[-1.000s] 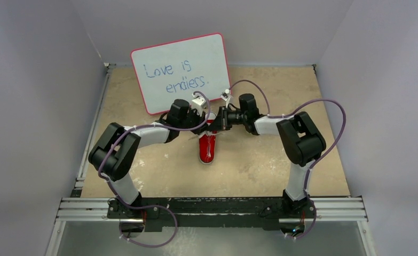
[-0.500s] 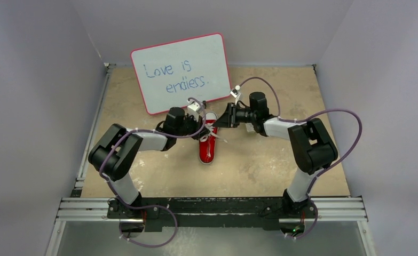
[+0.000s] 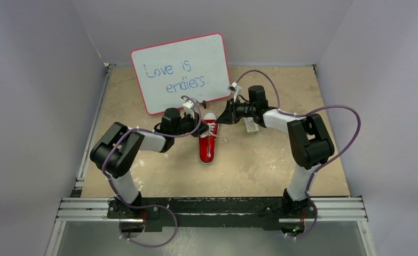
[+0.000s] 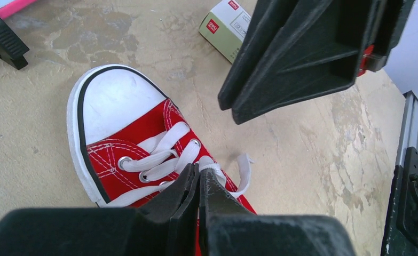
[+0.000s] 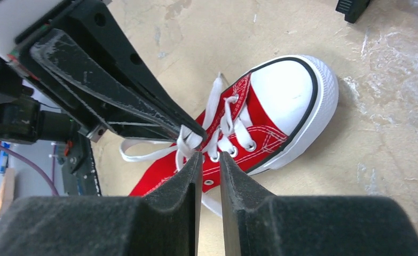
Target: Tie the shoes
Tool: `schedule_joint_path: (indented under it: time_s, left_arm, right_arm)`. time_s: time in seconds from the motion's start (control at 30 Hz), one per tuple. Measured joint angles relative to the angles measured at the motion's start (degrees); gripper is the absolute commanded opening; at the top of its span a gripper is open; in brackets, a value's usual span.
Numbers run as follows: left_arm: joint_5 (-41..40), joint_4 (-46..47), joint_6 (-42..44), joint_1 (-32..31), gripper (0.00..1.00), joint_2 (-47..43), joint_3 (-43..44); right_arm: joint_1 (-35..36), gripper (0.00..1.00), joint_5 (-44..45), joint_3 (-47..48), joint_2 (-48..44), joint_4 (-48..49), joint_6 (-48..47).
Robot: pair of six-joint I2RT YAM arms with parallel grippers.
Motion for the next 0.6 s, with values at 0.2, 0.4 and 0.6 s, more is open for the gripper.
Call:
schedule_joint_path:
  time_s: [0.2,0.4,0.6]
  left_arm:
    - [0.63,0.04,0.02,0.00,0.00,0.22,0.00]
    - [1.68,0.11,-0.02,0.00,0.00,0.22,0.00]
    - [2.71,0.96,-0.57,0.28,0.00,0.52,0.00]
  right_arm:
    - [1.11,0.24,-0.48,1.51,3.43,-1.33,-3.26]
    - [2.75,0.29,-1.68,1.51,4.07,-1.29,-5.84]
    - [3.26,0.29,-2.56,1.51,4.07,-1.22,-7.80]
